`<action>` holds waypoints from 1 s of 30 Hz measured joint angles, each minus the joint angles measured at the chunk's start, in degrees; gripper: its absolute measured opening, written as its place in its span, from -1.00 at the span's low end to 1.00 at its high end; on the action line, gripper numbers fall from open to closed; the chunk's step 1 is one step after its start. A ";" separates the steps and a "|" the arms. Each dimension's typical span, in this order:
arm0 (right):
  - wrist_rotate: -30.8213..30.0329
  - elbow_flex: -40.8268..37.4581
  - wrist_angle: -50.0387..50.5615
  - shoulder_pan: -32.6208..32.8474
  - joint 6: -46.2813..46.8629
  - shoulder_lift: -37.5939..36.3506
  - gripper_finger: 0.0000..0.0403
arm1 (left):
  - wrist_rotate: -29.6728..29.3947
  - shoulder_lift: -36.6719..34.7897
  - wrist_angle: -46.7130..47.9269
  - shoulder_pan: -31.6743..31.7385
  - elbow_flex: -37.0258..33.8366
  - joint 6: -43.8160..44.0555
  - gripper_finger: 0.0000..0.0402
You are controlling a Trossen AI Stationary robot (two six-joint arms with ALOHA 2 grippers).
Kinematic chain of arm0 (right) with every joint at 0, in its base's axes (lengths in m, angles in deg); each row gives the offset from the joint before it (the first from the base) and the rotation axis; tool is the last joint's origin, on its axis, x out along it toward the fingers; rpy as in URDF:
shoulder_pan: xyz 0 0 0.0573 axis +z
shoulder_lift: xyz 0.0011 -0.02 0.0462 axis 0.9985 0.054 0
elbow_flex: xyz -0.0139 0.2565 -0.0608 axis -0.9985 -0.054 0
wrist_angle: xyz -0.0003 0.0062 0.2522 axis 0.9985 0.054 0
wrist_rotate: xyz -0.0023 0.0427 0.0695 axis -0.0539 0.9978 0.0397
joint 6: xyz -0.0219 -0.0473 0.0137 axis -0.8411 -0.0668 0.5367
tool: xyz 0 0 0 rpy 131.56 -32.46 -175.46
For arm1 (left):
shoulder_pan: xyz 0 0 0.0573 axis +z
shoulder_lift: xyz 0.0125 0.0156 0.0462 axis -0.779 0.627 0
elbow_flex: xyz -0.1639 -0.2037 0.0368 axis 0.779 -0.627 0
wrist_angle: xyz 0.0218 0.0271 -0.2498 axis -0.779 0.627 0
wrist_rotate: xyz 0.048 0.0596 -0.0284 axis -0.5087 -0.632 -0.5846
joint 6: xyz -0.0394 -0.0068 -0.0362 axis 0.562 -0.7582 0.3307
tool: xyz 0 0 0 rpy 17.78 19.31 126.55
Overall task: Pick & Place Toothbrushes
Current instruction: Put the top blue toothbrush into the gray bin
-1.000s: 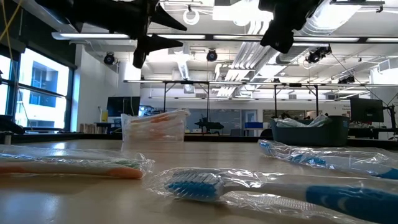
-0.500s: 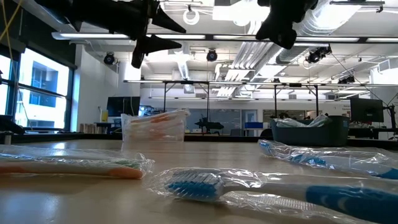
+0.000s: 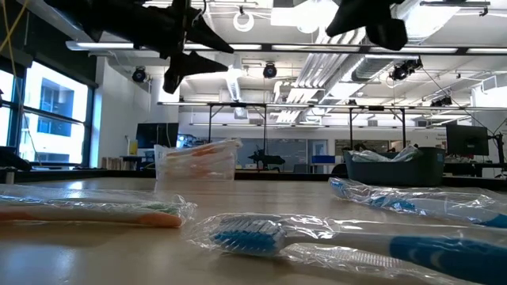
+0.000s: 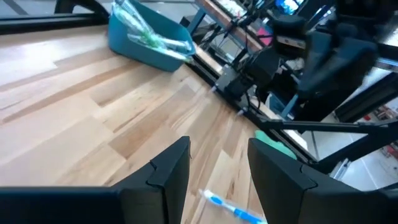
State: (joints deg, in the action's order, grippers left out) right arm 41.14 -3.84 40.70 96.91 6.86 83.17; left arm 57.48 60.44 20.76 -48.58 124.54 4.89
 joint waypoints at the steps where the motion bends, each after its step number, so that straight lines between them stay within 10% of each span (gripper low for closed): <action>1: -0.29 0.00 0.01 1.19 1.58 0.42 -0.98 | 0.00 0.00 0.43 0.00 0.00 0.00 -0.21; 19: 3.14 0.00 8.62 11.01 35.02 14.95 -0.98 | 0.36 0.00 1.52 0.00 0.00 0.01 -0.21; 30: 15.61 -0.02 6.57 12.93 36.38 24.49 -0.97 | 0.48 0.00 1.66 0.00 0.00 -1.91 -0.21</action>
State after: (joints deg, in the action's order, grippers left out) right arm 56.76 -3.86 47.27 109.84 43.24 107.66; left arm 57.95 60.44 22.42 -48.58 124.54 2.99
